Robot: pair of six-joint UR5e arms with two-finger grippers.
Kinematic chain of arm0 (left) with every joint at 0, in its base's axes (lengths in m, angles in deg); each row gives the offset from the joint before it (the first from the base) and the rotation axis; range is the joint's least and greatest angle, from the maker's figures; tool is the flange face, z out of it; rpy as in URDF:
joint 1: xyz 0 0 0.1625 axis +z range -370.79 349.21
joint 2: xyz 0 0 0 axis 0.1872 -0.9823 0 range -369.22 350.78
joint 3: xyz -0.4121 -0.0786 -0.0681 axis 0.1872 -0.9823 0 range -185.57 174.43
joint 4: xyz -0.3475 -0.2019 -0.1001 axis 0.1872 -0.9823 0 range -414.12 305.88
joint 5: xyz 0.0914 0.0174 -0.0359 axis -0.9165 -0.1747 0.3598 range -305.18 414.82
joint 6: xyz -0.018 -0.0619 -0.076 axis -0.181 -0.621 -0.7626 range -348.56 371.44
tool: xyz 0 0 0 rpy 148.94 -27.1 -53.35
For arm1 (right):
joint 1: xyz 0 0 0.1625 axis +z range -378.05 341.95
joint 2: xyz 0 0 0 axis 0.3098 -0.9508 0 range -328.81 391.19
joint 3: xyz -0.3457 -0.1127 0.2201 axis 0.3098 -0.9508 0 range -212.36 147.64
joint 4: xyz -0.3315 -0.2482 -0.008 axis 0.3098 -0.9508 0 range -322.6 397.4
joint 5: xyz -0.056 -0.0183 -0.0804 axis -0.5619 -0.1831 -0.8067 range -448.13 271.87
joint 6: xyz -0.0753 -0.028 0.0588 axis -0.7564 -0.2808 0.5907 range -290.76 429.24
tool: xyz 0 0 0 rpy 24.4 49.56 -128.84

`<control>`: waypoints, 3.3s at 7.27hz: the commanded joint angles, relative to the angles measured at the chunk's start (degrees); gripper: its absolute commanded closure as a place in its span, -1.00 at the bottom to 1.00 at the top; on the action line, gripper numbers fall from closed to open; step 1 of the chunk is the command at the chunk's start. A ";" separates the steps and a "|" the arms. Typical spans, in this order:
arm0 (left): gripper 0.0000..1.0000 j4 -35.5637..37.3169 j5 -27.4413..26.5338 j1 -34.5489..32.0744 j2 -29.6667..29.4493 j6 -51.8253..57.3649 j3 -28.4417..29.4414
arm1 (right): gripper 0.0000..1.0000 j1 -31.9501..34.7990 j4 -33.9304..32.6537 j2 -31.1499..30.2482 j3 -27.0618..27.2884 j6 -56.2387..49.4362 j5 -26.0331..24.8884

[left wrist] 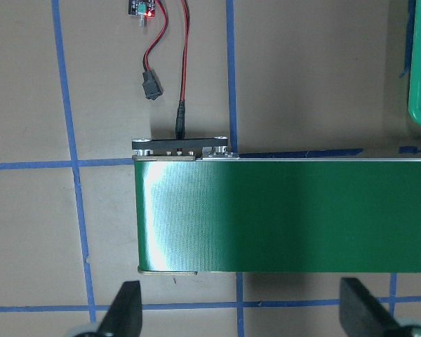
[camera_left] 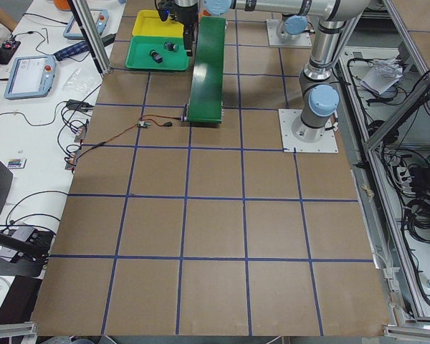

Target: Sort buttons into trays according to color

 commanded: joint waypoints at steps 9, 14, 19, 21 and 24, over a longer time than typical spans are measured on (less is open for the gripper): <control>-1.00 0.00 0.02 0.09 0.00 0.05 0.13 | -1.00 0.33 34.51 -30.01 1.60 -0.70 7.03; -1.00 0.00 0.02 0.00 0.00 0.05 0.22 | -1.00 6.23 36.64 -31.20 6.62 2.37 7.12; -1.00 0.00 0.02 0.09 0.00 0.05 0.31 | -1.00 6.49 36.90 -31.99 4.59 2.55 5.89; -1.00 0.00 0.02 0.00 0.00 0.05 0.13 | -1.00 6.75 36.73 -31.99 4.51 2.73 6.33; -1.00 0.00 0.02 0.00 0.00 -0.21 0.13 | -1.00 6.75 36.64 -31.90 4.59 2.73 6.42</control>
